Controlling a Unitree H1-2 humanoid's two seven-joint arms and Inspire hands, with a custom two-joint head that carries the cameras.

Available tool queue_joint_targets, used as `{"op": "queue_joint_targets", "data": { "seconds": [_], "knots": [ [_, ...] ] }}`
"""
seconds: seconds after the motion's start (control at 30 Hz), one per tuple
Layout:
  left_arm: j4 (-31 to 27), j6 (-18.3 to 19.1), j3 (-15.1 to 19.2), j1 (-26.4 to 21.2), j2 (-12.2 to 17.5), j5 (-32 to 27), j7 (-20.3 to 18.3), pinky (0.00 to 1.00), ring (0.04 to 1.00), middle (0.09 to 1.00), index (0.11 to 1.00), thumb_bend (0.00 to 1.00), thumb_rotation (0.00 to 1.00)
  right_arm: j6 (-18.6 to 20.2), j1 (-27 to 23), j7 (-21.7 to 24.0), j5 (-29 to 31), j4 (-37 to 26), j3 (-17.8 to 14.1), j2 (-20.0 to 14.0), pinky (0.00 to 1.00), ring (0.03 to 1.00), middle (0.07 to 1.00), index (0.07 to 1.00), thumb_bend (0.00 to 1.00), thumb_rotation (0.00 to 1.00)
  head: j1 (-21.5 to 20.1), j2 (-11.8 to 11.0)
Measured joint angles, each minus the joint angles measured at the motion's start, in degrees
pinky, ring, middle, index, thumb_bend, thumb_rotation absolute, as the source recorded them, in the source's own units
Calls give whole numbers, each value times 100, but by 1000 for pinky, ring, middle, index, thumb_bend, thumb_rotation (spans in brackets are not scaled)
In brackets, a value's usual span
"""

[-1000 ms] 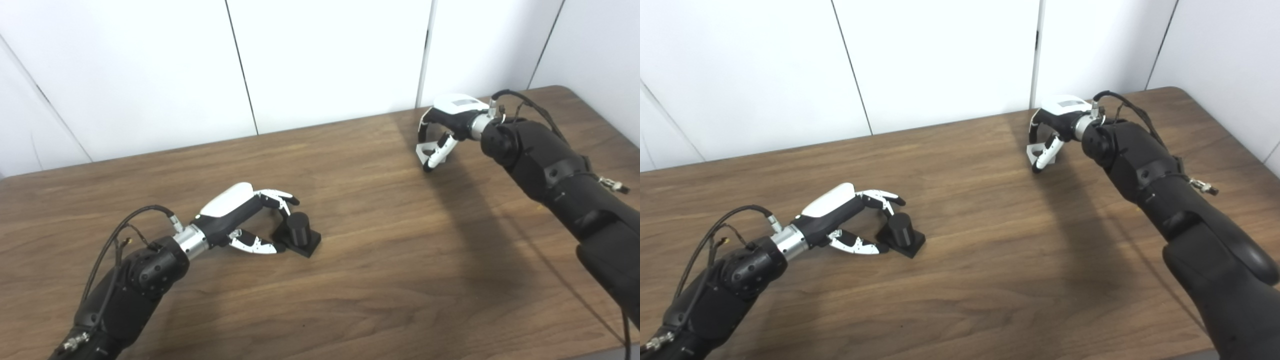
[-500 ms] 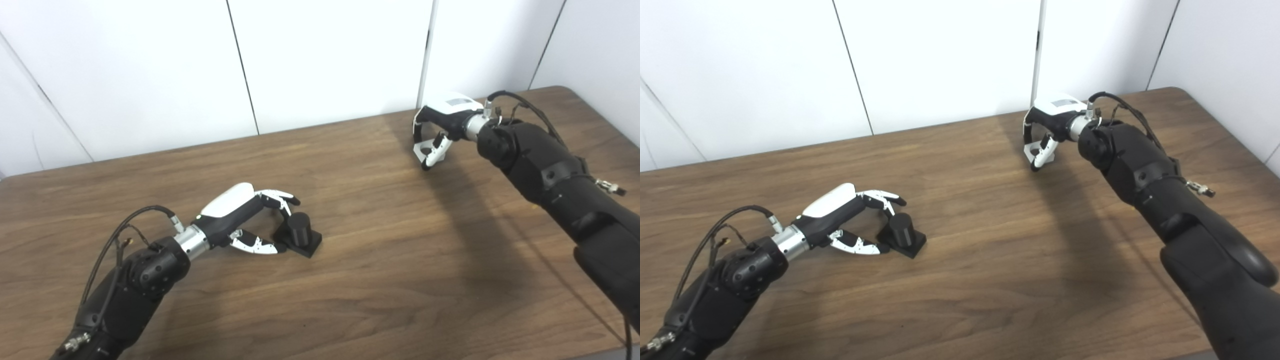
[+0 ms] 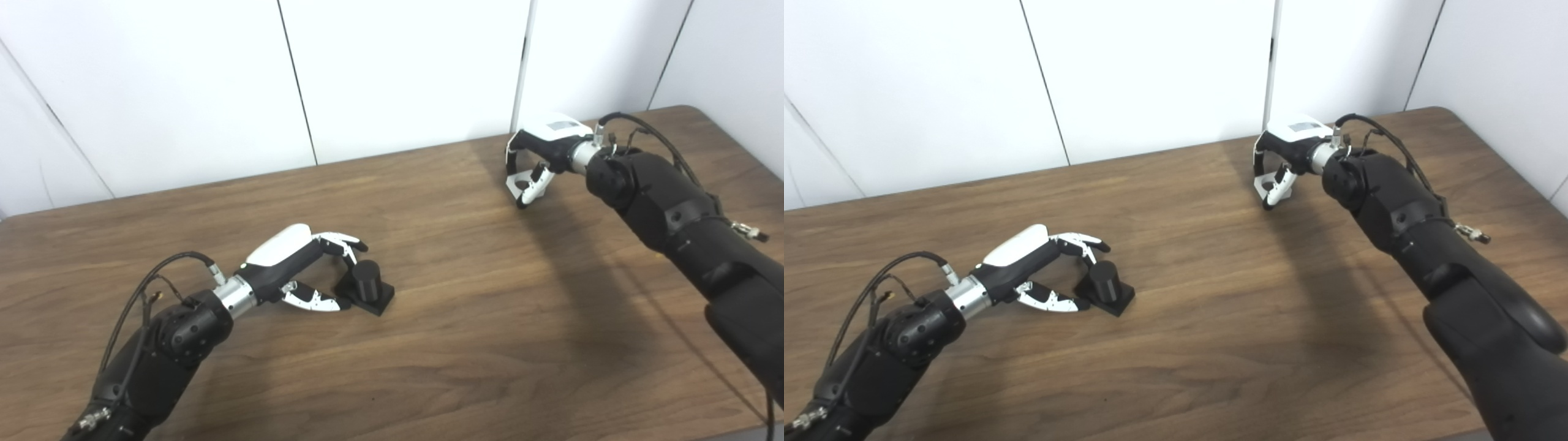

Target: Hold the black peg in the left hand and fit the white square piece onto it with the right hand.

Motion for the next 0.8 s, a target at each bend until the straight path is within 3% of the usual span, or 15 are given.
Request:
{"op": "queue_joint_targets", "data": {
  "seconds": [0.27,0.8],
  "knots": [
    [9,-3,-34,-34,-3,-2,0,744,855,832,493,521,75,28,271,244,-16,-675,-69,-148,861,875,841,491,524,147,9,-9],
    [70,-7,-121,-120,-20,-16,2,729,849,827,493,521,76,22,475,466,28,-1389,-355,-181,855,873,824,490,524,146,44,0]
  ]
}}
